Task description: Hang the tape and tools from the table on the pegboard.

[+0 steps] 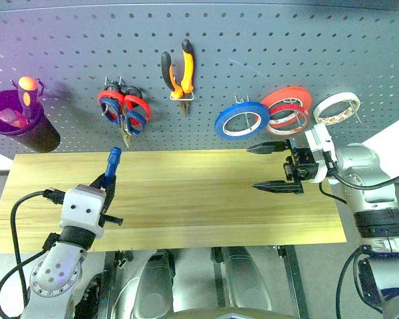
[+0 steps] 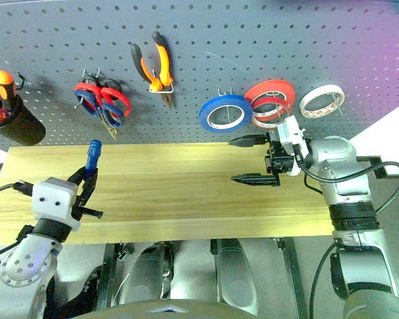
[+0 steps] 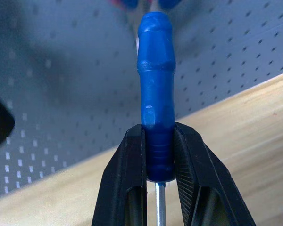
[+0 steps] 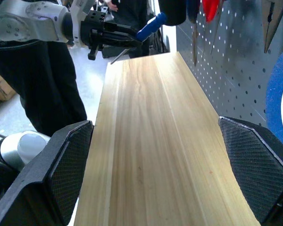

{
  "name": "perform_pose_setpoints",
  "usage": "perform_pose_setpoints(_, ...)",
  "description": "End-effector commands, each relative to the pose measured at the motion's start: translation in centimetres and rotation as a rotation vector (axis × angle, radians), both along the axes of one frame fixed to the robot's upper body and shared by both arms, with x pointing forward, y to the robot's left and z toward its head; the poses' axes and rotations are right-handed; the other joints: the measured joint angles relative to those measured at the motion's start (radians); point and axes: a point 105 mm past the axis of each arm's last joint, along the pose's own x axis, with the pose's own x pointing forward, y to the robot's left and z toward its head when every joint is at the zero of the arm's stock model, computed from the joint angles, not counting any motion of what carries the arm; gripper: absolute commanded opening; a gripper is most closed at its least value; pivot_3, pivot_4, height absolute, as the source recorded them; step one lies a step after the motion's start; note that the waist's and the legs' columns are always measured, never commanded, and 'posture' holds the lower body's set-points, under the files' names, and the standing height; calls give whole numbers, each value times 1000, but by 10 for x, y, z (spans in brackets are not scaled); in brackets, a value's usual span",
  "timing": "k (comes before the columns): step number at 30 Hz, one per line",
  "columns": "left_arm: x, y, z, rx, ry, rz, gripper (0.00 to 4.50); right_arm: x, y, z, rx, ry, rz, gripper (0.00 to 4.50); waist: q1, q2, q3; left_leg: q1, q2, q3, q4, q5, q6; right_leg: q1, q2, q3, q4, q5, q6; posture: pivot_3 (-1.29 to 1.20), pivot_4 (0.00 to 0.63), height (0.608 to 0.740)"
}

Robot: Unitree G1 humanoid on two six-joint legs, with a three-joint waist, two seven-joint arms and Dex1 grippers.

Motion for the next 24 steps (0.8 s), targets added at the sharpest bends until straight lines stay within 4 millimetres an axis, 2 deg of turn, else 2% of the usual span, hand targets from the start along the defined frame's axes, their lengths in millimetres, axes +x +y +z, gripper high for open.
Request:
perform_pose_setpoints(1,-8,-8,21,47,-85,-17,464,6,-2,8,24,-45,4,4500,1,0,-1,0,0,0,0,0,0,0,0,0,0,0,0,76,252,733)
perform_pose_setpoints(7,-15,-6,28,83,-136,24,464,15,-5,6,18,-51,1,4500,8,0,-6,2,0,0,0,0,0,3,0,0,1,1,0,108,230,733)
perform_pose_setpoints(14,-28,26,15,80,-222,107,464,22,-3,8,16,-54,5,4500,33,3,-19,3,0,0,1,0,0,3,0,0,1,1,0,143,198,733)
perform_pose_setpoints(19,-21,22,34,68,-285,59,464,24,-1,8,18,-54,14,4500,58,1,-35,4,0,0,2,0,0,6,0,0,0,3,0,151,187,733)
perform_pose_setpoints(24,-13,28,53,74,-354,78,464,25,1,8,21,-56,18,4500,58,1,-55,4,0,0,3,0,0,7,0,0,-1,4,1,151,186,733)
